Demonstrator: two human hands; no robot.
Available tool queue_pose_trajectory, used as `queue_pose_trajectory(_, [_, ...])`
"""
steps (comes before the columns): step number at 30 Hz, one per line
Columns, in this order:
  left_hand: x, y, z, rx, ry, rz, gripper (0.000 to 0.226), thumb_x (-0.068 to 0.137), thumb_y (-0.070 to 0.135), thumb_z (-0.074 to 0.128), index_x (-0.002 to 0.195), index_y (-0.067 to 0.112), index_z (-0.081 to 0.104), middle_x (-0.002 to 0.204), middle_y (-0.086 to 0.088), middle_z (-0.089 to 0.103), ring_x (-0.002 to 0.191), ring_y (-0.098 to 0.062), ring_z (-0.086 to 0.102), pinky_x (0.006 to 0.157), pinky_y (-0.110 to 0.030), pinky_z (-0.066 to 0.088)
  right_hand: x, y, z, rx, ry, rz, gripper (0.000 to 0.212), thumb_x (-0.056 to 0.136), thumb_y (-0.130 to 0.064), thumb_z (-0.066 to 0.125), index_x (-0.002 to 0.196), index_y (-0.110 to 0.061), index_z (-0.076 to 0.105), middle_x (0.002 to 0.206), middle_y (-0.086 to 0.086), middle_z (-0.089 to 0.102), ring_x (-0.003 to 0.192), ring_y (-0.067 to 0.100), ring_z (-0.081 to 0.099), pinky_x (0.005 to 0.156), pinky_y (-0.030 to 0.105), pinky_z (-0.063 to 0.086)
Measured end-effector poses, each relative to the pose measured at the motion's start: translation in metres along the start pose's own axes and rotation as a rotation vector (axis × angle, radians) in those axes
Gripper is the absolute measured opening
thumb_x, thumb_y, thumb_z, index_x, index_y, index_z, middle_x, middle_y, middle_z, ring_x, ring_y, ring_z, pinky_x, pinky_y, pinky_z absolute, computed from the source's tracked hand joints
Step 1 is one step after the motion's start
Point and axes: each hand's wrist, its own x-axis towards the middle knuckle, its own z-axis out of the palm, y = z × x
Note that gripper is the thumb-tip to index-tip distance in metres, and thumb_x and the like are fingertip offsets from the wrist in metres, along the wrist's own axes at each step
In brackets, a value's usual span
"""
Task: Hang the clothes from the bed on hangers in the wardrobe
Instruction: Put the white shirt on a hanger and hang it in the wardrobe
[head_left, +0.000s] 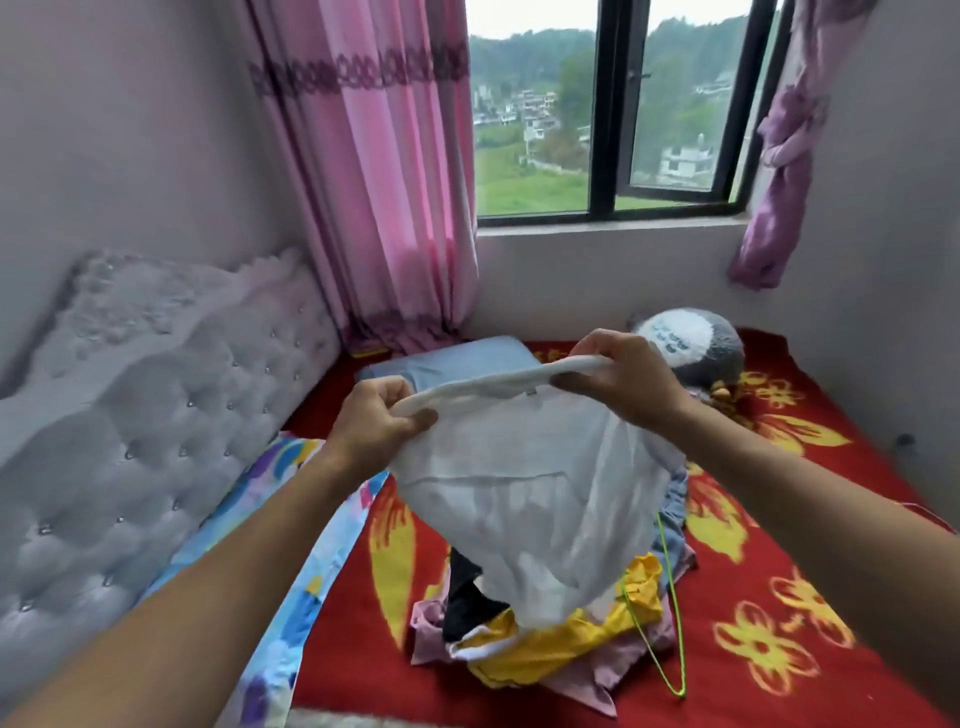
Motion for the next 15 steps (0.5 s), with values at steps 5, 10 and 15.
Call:
queue_pose_trajectory(5, [-0.031, 0.037, -0.037, 0.457, 0.405, 0.145, 0.018, 0.063, 0.007, 0.054, 0.058, 0.013, 0.037, 0.057, -0.002, 0.041, 0.059, -0.026, 0.038, 0.053, -0.032, 0.023, -0.02, -0.05, -0.022, -0.559, -0.096, -0.223, 0.032, 0.077, -0.042, 0.069, 0.106, -0.033, 0.06, 0.099, -0.002, 0.069, 0.09, 0.029, 0.064, 0.073, 0.035, 0.046])
queue_pose_trajectory(10, [-0.031, 0.044, -0.053, 0.491, 0.475, 0.277, 0.019, 0.057, 0.007, 0.042, 0.057, 0.018, 0.027, 0.05, 0.001, 0.03, 0.054, -0.029, 0.031, 0.055, -0.031, 0.021, -0.018, -0.052, -0.035, -0.666, 0.012, -0.168, 0.019, 0.085, -0.02, 0.051, 0.103, -0.023, 0.057, 0.102, 0.004, 0.061, 0.09, 0.039, 0.063, 0.07, 0.038, 0.044])
queue_pose_trajectory(15, [-0.022, 0.023, -0.031, 0.612, 0.356, 0.18, 0.024, 0.07, -0.004, 0.051, 0.086, 0.012, 0.047, 0.073, -0.005, 0.052, 0.067, -0.033, 0.05, 0.059, -0.034, 0.035, -0.005, -0.017, -0.047, -0.498, 0.058, 0.051, 0.031, 0.081, -0.007, 0.053, 0.108, -0.02, 0.061, 0.099, 0.014, 0.069, 0.091, 0.037, 0.064, 0.077, 0.038, 0.048])
